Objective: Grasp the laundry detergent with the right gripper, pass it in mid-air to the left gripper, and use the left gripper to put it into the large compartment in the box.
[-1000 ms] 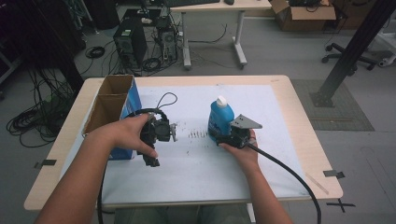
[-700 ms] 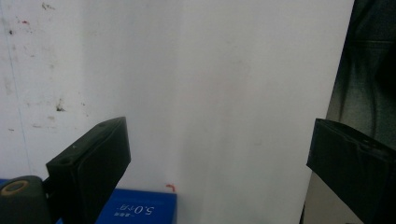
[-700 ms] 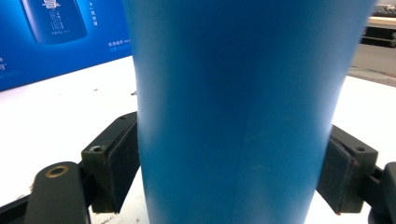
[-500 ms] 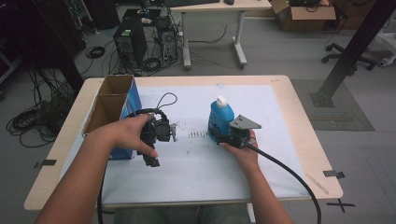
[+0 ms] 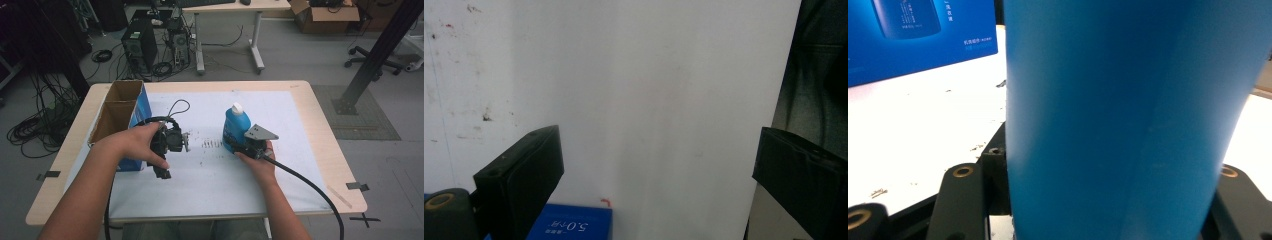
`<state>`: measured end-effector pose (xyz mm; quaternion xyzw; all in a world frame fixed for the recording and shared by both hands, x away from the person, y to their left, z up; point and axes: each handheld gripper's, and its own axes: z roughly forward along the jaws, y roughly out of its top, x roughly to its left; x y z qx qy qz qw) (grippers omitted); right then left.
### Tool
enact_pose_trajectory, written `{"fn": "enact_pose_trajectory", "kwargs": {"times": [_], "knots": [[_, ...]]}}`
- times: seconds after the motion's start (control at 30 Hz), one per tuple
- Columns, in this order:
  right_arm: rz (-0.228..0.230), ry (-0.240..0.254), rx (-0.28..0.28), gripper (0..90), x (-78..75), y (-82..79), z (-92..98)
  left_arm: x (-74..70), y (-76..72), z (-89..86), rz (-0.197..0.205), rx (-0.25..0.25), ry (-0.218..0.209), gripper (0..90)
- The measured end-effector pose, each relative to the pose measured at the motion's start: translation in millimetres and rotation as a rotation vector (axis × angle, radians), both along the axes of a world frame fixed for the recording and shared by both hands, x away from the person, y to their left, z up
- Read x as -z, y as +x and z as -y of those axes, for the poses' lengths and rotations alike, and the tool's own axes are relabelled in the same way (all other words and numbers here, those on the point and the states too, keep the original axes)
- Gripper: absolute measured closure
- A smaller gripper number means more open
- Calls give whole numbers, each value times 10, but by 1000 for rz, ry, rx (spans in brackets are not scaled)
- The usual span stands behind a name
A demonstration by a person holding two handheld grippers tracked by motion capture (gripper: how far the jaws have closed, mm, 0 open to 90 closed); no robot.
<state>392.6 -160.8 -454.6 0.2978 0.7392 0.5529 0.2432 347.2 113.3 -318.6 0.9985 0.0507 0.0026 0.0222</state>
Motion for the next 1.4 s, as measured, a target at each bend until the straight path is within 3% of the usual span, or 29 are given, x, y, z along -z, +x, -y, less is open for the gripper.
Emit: {"fn": "enact_pose_trajectory", "kwargs": {"times": [0.33, 0.43, 0.6, 0.77, 1.03, 1.4], "knots": [[-9, 7, -1, 439, -10, 2, 8, -8, -10, -3, 1, -5, -1, 61], [-13, 32, -10, 440, -42, 0, 19, -19, -8, -11, 3, -11, 0, 60], [25, 60, -31, 441, -250, -12, 75, -54, -7, -21, 6, -16, -1, 58], [50, 31, -58, 442, -497, -26, 181, -106, 2, -6, 12, -31, -3, 55], [44, 11, -153, 443, -735, -49, 316, -268, 32, 20, 26, -40, -15, 55], [9, -11, -379, 445, -932, -91, 404, -541, 89, 102, 38, -35, -19, 54]]}}
